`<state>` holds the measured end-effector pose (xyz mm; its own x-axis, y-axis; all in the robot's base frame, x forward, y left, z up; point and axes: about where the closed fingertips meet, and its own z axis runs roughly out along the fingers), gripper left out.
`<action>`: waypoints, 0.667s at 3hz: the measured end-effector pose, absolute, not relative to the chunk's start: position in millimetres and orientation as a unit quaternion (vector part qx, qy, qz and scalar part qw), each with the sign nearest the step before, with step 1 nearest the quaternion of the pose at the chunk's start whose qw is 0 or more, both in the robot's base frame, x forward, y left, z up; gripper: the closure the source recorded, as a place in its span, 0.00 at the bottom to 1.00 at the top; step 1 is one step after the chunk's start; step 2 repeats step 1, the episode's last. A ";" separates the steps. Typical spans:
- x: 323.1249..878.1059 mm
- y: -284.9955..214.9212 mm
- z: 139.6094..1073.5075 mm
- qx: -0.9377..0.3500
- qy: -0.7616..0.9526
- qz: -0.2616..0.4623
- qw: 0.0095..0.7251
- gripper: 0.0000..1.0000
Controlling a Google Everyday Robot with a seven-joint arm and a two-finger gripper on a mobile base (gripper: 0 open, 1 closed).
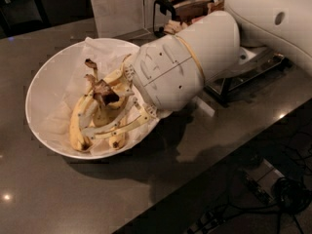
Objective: Pick banana from white bowl
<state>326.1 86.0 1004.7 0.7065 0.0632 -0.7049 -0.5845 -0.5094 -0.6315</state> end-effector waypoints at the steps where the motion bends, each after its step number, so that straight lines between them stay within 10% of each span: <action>1: 326.1 86.0 1004.8 -0.797 0.164 0.346 0.467 1.00; 2: 326.1 86.0 1004.8 -0.797 0.164 0.346 0.467 1.00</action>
Offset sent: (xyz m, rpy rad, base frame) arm 0.0000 0.0000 0.0000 0.0000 0.0000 0.0000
